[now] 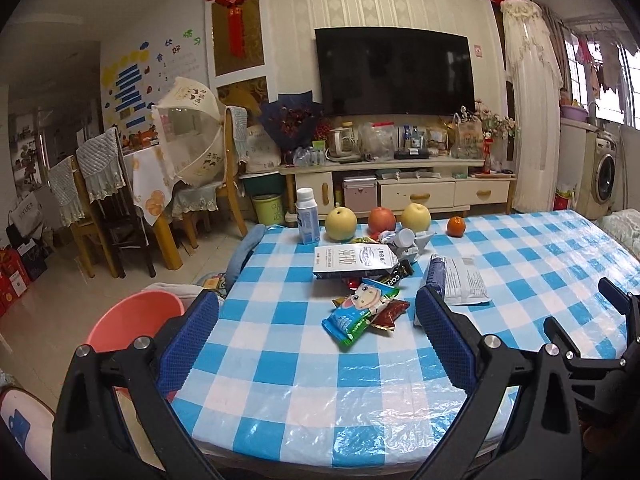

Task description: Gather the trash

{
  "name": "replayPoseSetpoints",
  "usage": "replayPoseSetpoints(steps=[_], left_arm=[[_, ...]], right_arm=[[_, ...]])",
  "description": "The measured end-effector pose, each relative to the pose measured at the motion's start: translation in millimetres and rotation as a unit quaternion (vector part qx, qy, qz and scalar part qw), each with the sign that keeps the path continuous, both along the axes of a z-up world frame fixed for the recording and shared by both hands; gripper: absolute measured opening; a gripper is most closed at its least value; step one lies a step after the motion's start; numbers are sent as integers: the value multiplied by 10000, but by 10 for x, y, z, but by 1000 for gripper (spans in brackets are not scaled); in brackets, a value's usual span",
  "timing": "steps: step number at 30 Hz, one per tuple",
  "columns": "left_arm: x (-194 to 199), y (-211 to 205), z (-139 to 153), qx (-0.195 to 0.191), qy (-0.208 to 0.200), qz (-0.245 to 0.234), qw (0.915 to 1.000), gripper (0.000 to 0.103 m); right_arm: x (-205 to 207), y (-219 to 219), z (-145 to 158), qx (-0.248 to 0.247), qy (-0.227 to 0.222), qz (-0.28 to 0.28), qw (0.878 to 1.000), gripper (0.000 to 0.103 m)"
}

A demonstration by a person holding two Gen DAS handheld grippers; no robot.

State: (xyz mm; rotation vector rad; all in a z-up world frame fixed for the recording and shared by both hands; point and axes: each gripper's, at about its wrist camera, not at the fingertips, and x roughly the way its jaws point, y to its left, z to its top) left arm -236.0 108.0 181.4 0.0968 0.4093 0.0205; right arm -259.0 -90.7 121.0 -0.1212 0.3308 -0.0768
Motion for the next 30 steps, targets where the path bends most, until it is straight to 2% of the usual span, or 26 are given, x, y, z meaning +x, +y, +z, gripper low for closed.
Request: replayPoseSetpoints(steps=[7, 18, 30], left_arm=[[-68, 58, 56, -48, -89, 110, 9999, 99], [-89, 33, 66, -26, -192, 193, 9996, 99], [18, 47, -82, 52, -45, 250, 9997, 99]], right_arm=[[-87, 67, 32, -376, -254, -153, 9989, 99], [-105, -47, 36, -122, -255, -154, 9995, 99], [-74, -58, 10, -88, -111, -90, 9999, 99]])
